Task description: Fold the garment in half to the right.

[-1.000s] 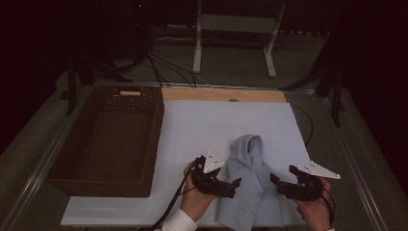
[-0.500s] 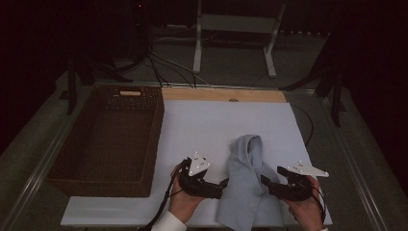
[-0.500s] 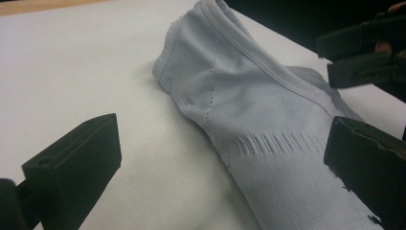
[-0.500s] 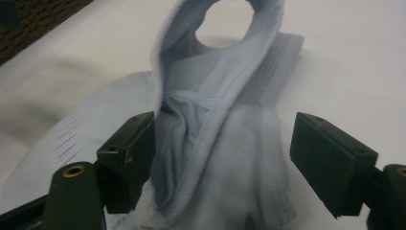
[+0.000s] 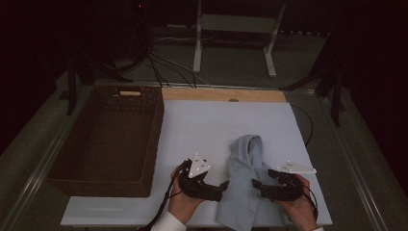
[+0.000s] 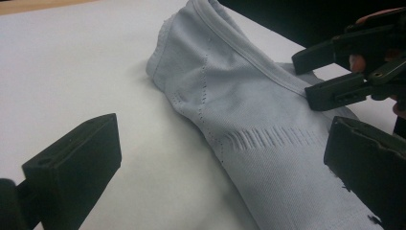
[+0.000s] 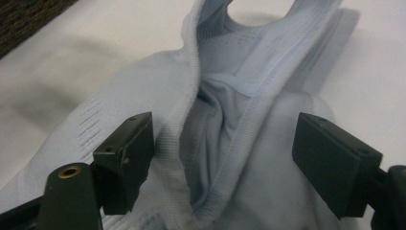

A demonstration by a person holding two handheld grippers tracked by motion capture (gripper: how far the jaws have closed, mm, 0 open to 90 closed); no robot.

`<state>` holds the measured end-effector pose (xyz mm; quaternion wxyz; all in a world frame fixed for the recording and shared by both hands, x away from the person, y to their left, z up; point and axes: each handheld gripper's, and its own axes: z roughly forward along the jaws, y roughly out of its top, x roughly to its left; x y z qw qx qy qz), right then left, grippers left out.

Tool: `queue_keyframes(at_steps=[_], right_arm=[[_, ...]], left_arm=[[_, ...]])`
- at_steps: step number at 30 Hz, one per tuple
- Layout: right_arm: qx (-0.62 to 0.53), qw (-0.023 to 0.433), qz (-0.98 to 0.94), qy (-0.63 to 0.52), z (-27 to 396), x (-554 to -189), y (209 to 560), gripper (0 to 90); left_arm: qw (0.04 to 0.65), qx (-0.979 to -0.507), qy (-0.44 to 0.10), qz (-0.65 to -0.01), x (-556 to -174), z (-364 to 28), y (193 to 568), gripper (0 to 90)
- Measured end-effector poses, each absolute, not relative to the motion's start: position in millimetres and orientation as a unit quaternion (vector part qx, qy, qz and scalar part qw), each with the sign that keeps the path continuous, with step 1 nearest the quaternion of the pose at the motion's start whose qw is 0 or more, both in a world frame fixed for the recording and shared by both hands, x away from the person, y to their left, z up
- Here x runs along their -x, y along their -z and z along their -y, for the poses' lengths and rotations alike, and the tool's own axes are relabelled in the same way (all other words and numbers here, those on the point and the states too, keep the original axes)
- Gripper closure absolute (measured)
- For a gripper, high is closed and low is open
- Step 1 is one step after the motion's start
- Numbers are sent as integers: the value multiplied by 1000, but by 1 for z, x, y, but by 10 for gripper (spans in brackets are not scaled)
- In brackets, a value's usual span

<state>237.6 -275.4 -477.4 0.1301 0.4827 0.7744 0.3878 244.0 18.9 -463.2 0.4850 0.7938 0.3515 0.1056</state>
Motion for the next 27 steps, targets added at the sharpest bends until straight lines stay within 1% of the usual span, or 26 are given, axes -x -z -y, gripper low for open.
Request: queue_keyframes(at_steps=[4,7,10,13,14,15,16,17,20,23,24,25,26,27], right_arm=[[-489,115,-777,-380,274,-240,480,233],[-492,111,-779,-372,272,-242,482,261],[-492,102,-781,-371,271,-243,483,311],[-496,92,-782,-367,271,-244,484,391],[-496,92,-782,-367,271,-244,484,391],[-495,87,-783,-367,272,-244,485,427],[-495,87,-783,-367,272,-244,485,427],[-496,77,-783,-367,272,-245,486,533],[-499,67,-784,-364,273,-246,487,574],[-501,67,-784,-360,273,-247,488,569],[-501,68,-785,-358,273,-247,488,582],[-499,67,-787,-358,272,-247,488,631],[-495,65,-790,-356,272,-246,488,727],[-491,67,-792,-356,271,-245,488,763]], left_arm=[[485,-794,-107,-351,-244,-19,463,3],[485,-794,-106,-351,-244,-18,464,3],[485,-795,-104,-351,-244,-17,464,3],[484,-795,-104,-350,-243,-17,464,3],[484,-795,-104,-350,-243,-16,465,3],[483,-797,-103,-348,-243,-16,465,3],[483,-797,-103,-348,-243,-16,465,4],[481,-798,-104,-346,-242,-15,465,3],[481,-799,-105,-346,-242,-14,466,4],[481,-799,-105,-345,-242,-15,465,4],[482,-799,-106,-345,-242,-15,465,4],[482,-798,-105,-346,-242,-15,465,4],[483,-798,-105,-346,-242,-15,465,4],[483,-798,-105,-346,-242,-15,465,4]])
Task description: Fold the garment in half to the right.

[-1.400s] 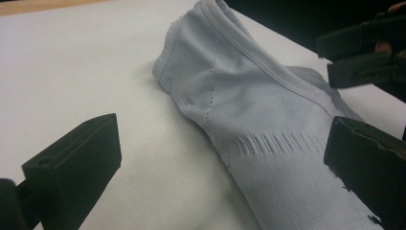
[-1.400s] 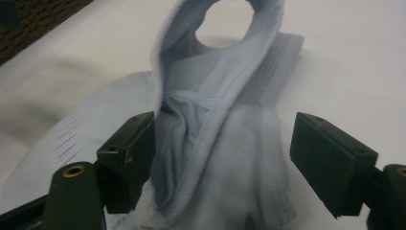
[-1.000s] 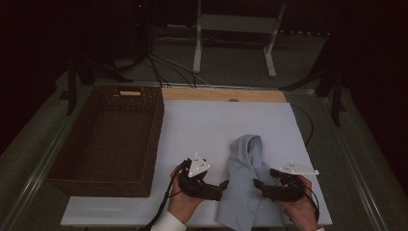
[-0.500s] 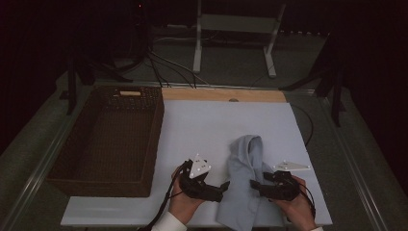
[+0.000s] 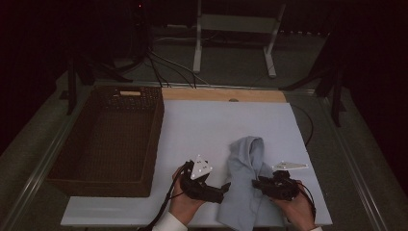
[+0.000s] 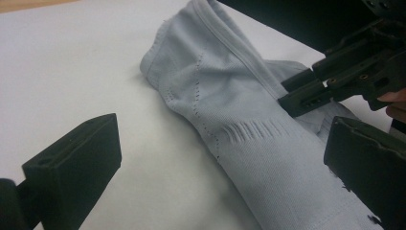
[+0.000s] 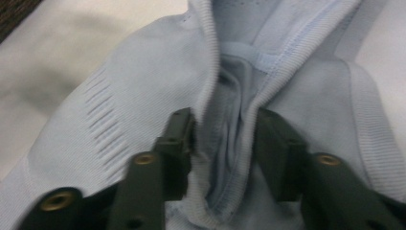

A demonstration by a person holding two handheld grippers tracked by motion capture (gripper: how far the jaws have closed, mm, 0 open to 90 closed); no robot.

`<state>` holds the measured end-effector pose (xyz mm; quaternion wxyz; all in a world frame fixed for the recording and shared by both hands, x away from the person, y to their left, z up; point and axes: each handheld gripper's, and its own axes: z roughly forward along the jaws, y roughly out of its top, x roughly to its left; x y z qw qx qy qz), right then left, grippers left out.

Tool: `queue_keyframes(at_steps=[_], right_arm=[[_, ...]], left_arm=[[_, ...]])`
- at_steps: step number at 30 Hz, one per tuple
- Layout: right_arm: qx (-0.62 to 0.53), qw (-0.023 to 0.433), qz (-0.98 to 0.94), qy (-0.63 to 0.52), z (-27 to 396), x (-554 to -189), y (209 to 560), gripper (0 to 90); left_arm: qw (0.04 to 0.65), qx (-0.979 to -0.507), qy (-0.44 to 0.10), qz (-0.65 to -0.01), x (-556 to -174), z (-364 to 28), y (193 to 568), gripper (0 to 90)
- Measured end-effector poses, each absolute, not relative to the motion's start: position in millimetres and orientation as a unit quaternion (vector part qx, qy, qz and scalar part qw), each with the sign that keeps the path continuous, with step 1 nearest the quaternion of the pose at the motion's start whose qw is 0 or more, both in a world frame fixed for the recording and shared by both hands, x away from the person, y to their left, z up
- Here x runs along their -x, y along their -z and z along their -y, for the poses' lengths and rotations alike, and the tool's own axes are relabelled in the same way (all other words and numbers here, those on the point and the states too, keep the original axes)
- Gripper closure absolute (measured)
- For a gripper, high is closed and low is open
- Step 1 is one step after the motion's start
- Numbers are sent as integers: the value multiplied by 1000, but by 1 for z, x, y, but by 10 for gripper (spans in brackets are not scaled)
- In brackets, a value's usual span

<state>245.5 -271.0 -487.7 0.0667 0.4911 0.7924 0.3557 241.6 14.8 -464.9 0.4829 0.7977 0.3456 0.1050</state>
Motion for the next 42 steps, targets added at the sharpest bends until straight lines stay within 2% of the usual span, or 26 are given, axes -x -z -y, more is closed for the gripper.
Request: queue_keyframes(at_steps=[1,4,5,15,25,32,34,42], right_arm=[[-486,68,-796,-356,270,-245,487,822],[-481,73,-798,-356,269,-243,485,845],[-476,88,-799,-357,269,-241,480,852],[-486,178,-772,-369,282,-240,458,855],[-505,231,-753,-354,298,-244,455,852],[-517,232,-758,-323,302,-248,466,840],[-522,231,-757,-318,303,-249,468,800],[-526,250,-747,-321,304,-244,463,490]], left_arm=[[483,-798,-105,-345,-241,-15,465,4],[482,-799,-105,-343,-241,-14,465,4],[481,-800,-105,-342,-241,-13,465,4],[479,-806,-94,-335,-240,-9,467,4],[466,-818,-79,-328,-237,3,470,64],[463,-820,-80,-325,-235,5,469,90],[463,-820,-81,-325,-235,4,468,91],[467,-818,-79,-325,-236,2,467,88]])
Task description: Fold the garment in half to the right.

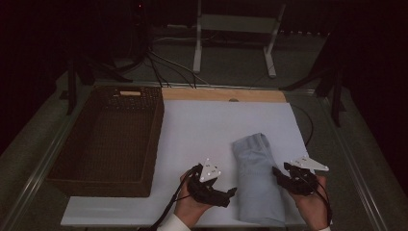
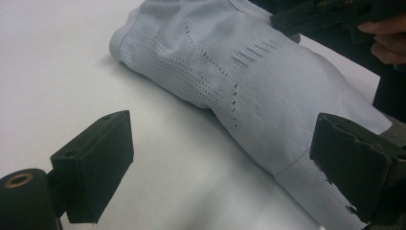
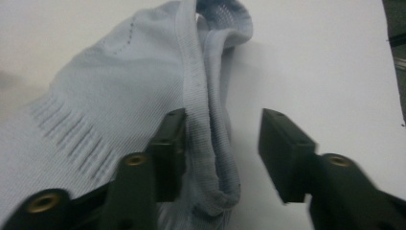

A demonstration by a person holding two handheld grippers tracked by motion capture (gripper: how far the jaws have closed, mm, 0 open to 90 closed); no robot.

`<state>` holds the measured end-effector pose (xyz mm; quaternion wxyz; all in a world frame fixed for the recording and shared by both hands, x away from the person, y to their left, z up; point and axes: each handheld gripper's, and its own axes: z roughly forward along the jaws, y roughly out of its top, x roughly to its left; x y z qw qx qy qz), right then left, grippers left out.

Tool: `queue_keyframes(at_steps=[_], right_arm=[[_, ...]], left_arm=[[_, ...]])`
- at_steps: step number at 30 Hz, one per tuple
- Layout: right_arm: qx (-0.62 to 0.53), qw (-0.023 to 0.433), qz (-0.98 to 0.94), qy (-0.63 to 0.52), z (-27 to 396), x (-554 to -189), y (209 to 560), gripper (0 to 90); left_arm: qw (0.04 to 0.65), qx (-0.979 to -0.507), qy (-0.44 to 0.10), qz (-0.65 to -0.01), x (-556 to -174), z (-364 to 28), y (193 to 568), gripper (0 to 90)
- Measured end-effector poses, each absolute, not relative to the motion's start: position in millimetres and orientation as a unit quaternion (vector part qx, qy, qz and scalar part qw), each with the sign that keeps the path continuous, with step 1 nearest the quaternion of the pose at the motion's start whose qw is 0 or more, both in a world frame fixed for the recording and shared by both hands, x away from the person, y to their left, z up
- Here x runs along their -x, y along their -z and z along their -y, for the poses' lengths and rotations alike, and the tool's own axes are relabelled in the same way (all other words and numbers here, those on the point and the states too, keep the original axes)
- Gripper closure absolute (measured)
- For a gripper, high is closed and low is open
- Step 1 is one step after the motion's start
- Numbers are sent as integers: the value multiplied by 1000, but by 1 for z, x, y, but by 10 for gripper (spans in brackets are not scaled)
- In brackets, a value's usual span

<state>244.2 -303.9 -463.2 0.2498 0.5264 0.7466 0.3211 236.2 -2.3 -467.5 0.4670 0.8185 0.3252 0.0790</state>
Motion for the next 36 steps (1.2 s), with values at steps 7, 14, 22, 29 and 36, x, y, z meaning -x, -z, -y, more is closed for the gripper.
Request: queue_keyframes(at_steps=[7,14,22,29,36], right_arm=[[-519,249,-741,-346,306,-235,454,363],[-505,249,-747,-353,303,-226,450,347],[-503,241,-754,-348,302,-217,454,341],[-504,235,-758,-341,302,-213,460,339],[-512,225,-759,-333,305,-212,466,359]], left_arm=[[471,-815,-80,-328,-237,0,466,79],[475,-811,-83,-331,-238,-2,464,67],[476,-811,-82,-330,-239,-2,464,56],[477,-810,-79,-331,-241,1,463,60],[469,-809,-80,-344,-245,9,466,99]])
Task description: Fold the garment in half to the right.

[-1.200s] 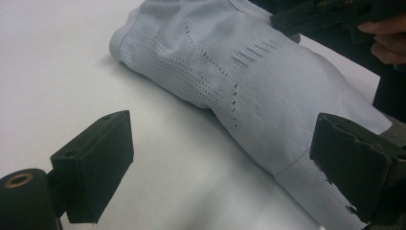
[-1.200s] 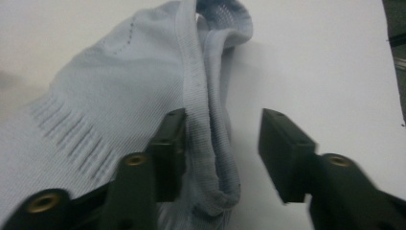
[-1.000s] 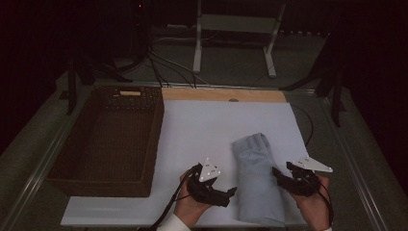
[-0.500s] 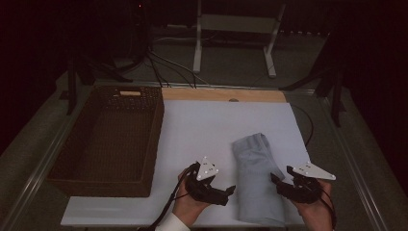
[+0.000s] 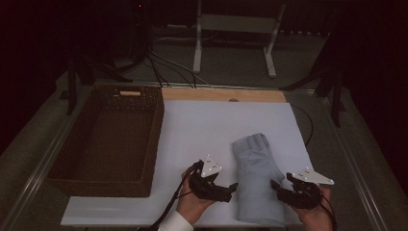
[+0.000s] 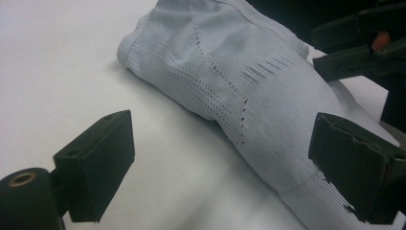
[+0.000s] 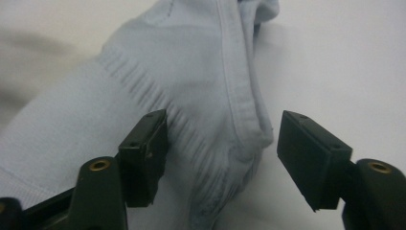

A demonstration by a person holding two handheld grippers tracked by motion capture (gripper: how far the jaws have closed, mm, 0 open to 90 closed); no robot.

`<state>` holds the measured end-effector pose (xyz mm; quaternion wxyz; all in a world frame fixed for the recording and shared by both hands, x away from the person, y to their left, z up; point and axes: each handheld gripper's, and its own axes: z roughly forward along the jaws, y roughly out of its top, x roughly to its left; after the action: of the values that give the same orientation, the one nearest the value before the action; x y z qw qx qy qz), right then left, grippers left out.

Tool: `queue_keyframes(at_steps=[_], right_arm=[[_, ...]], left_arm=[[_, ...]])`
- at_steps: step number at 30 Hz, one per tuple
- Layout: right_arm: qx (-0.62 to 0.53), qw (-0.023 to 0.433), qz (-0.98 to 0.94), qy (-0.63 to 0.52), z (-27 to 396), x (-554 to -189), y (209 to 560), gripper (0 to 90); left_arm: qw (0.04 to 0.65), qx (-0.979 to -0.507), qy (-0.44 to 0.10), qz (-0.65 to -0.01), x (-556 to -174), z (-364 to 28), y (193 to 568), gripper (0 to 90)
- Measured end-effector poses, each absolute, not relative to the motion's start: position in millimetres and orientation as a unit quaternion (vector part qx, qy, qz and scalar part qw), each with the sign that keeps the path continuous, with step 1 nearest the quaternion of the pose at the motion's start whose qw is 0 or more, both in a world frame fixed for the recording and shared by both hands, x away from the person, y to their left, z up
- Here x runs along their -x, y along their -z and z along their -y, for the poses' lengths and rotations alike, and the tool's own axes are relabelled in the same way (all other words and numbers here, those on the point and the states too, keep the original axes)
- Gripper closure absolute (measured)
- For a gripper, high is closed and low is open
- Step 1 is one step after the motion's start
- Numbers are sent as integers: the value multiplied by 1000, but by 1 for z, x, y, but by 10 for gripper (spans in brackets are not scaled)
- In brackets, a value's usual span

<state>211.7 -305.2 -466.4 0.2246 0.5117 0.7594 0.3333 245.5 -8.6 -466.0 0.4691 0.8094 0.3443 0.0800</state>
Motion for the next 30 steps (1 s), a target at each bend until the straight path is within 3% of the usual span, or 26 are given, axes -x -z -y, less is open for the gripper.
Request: queue_keyframes(at_steps=[11,30], right_arm=[[-517,208,-768,-314,307,-215,477,385],[-527,197,-772,-295,311,-219,485,384]], left_arm=[[465,-813,-69,-344,-250,27,471,159],[446,-829,-37,-336,-254,54,492,182]])
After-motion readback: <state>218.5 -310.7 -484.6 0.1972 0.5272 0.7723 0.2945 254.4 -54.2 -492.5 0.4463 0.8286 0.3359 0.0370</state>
